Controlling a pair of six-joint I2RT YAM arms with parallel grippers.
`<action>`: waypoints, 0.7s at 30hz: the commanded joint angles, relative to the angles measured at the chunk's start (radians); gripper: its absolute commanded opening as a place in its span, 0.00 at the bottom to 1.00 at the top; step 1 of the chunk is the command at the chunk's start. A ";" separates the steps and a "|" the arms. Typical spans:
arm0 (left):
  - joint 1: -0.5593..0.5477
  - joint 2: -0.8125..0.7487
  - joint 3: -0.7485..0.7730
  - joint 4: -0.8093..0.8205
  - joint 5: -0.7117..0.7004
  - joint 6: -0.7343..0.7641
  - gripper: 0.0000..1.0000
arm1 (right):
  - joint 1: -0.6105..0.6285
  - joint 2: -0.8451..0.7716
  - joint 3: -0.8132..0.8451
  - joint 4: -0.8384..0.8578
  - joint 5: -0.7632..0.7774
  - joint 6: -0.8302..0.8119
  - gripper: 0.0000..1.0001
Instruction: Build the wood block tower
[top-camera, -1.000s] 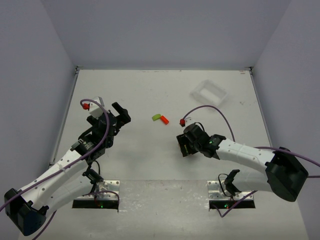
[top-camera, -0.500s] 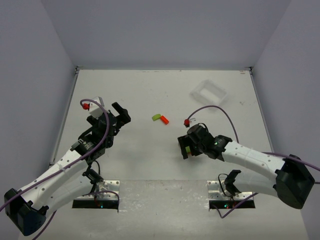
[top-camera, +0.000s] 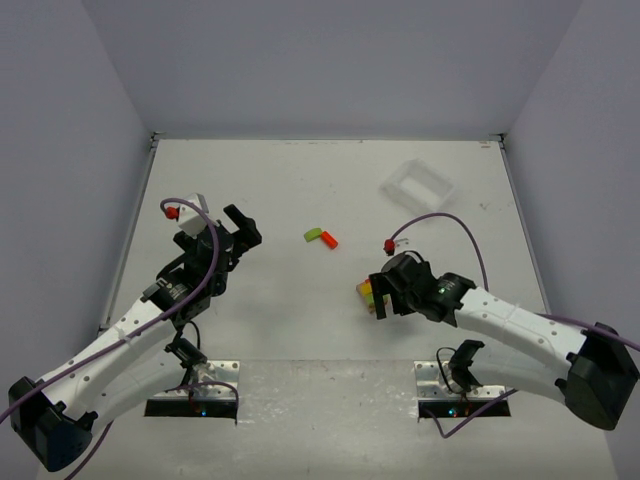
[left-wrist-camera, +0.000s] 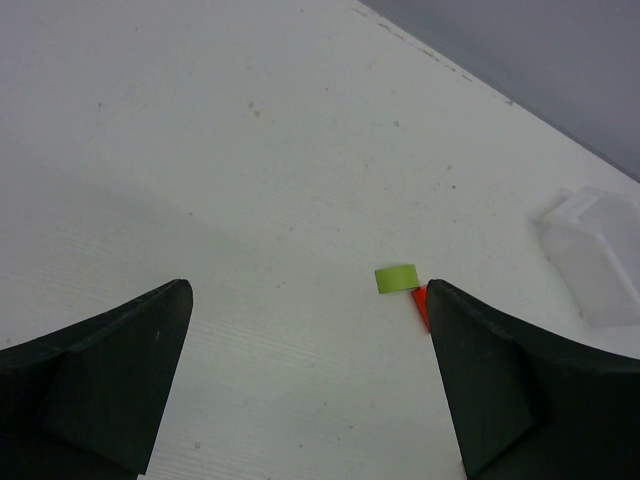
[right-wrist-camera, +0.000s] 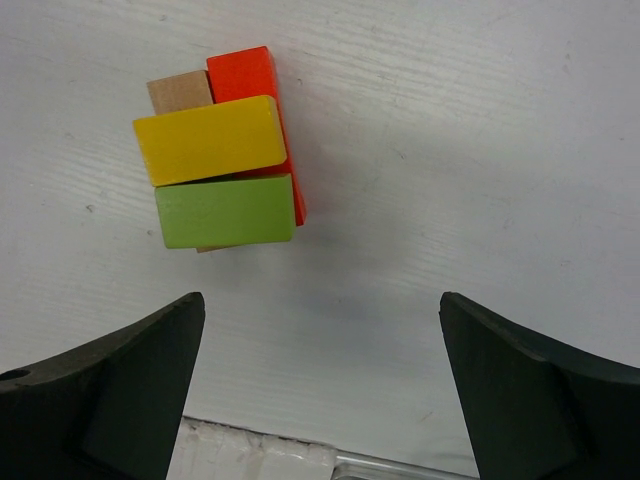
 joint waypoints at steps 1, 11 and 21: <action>0.010 -0.013 -0.006 0.033 -0.005 0.002 1.00 | -0.013 0.040 0.012 -0.003 0.085 0.030 0.99; 0.007 -0.010 -0.006 0.029 -0.014 -0.001 1.00 | -0.043 0.067 -0.009 0.051 0.071 0.006 0.99; 0.009 -0.013 -0.006 0.024 -0.018 -0.003 1.00 | -0.061 0.076 -0.021 0.102 0.038 -0.014 0.99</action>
